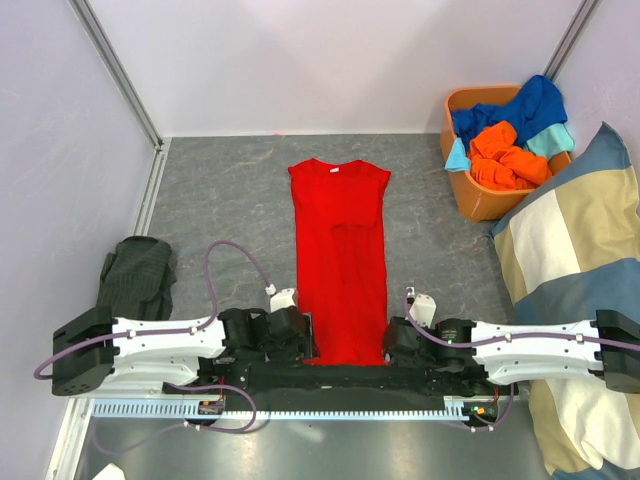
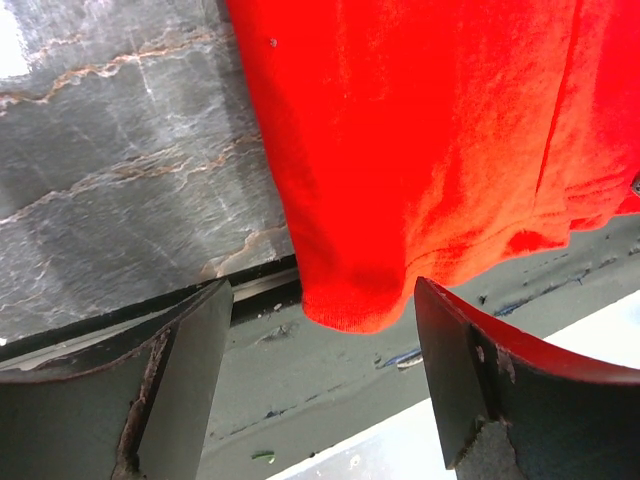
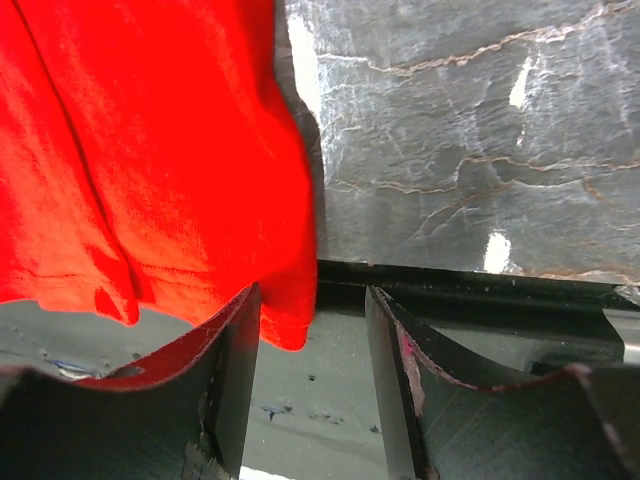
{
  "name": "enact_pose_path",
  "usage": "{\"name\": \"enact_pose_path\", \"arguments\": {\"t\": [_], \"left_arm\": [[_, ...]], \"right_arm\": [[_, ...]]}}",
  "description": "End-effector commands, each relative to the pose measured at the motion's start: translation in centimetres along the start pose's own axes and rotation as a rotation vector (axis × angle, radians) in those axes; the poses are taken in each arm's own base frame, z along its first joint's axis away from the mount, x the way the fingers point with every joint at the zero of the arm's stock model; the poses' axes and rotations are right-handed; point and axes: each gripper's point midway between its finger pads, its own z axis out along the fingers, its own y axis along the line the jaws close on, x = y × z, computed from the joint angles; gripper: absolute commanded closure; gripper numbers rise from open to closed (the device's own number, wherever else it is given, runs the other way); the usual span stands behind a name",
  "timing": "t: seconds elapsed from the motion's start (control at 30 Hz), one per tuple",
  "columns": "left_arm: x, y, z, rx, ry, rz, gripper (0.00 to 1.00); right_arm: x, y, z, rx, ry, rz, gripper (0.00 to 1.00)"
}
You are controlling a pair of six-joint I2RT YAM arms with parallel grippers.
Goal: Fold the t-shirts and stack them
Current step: Grab the bottom of the folded rectangular tshirt with both arms
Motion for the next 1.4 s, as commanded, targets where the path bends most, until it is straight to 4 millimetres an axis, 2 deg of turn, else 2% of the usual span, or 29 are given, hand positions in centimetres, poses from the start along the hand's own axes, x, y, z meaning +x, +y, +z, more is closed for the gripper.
{"name": "enact_pose_path", "arguments": {"t": [0.0, 0.13, 0.23, 0.33, 0.37, 0.43, 0.47, 0.5, 0.63, 0.67, 0.73, 0.77, 0.8, 0.87, 0.93, 1.0, 1.07, 1.1, 1.17, 1.23, 1.27, 1.33, 1.37], "left_arm": [[0.3, -0.2, 0.4, -0.003, 0.003, -0.038, 0.19], [-0.2, -1.3, 0.5, 0.031, -0.019, -0.033, 0.21], [-0.2, -1.3, 0.7, 0.027, -0.017, -0.032, 0.25], [-0.1, -1.4, 0.8, 0.031, -0.011, -0.027, 0.3], [-0.1, -1.5, 0.8, 0.032, -0.012, -0.026, 0.36], [-0.2, -1.3, 0.9, 0.025, -0.018, -0.026, 0.43], [-0.2, -1.3, 0.9, 0.026, -0.02, -0.024, 0.5], [-0.2, -1.2, 0.9, 0.024, -0.022, -0.024, 0.54], [-0.2, -1.0, 1.1, 0.015, -0.024, -0.025, 0.69], [-0.2, -0.9, 1.1, 0.014, -0.024, -0.023, 0.77], [-0.2, -0.8, 1.1, 0.011, -0.023, -0.025, 0.86], [-0.2, -0.8, 1.0, 0.016, -0.023, -0.026, 0.95], [-0.2, -1.0, 1.0, 0.02, -0.024, -0.027, 0.98], [-0.5, -1.4, 0.6, 0.037, -0.035, -0.021, 0.98], [-1.2, -2.2, 0.0, 0.053, -0.058, -0.006, 0.98], [-2.3, -3.9, -1.0, 0.091, -0.091, 0.004, 0.98], [-3.4, -4.3, -1.7, 0.085, -0.138, 0.032, 0.98], [-4.4, -5.4, -2.4, 0.107, -0.167, 0.031, 0.98], [-5.8, -5.5, -2.9, 0.088, -0.232, 0.055, 0.98], [-7.5, -5.8, -3.3, 0.073, -0.295, 0.057, 0.98], [-8.1, -5.9, -3.4, 0.071, -0.314, 0.057, 0.98], [-9.7, -5.9, -3.5, 0.051, -0.362, 0.058, 0.98], [-10.3, -6.0, -3.5, 0.054, -0.378, 0.058, 0.98]], "right_arm": [[-0.3, 0.4, 0.4, -0.018, -0.026, 0.06, 0.46], [0.0, -0.1, 0.7, -0.019, -0.025, 0.067, 0.46], [0.0, 0.0, 0.8, -0.026, -0.025, 0.075, 0.47], [0.0, -0.1, 0.9, -0.024, -0.025, 0.071, 0.49], [0.0, 0.0, 0.9, -0.026, -0.026, 0.071, 0.5], [0.1, -0.2, 1.1, -0.023, -0.024, 0.07, 0.55], [0.2, 0.0, 1.1, -0.031, -0.021, 0.069, 0.59], [0.3, -0.1, 1.2, -0.03, -0.021, 0.069, 0.67], [0.3, 0.0, 1.5, -0.035, -0.022, 0.071, 0.82], [0.3, 0.1, 1.5, -0.041, -0.023, 0.073, 0.89], [0.4, 0.1, 1.6, -0.038, -0.02, 0.069, 0.97], [0.4, 0.2, 1.6, -0.042, -0.02, 0.069, 1.0], [0.2, 0.5, 1.4, -0.051, -0.025, 0.066, 1.0], [-0.2, 0.9, 1.1, -0.063, -0.038, 0.051, 1.0], [-1.1, 2.1, 0.3, -0.095, -0.068, 0.05, 1.0], [-2.2, 3.0, -0.6, -0.113, -0.104, 0.047, 1.0], [-4.0, 4.5, -1.6, -0.143, -0.181, 0.038, 1.0], [-4.7, 5.0, -1.9, -0.148, -0.206, 0.034, 1.0], [-6.8, 6.5, -2.9, -0.16, -0.276, 0.04, 1.0], [-7.8, 7.0, -2.9, -0.131, -0.307, 0.008, 1.0], [-8.9, 7.7, -3.3, -0.131, -0.34, 0.02, 1.0], [-9.7, 8.0, -2.9, -0.098, -0.363, -0.016, 1.0], [-10.7, 8.5, -3.1, -0.096, -0.388, 0.0, 1.0]]}}
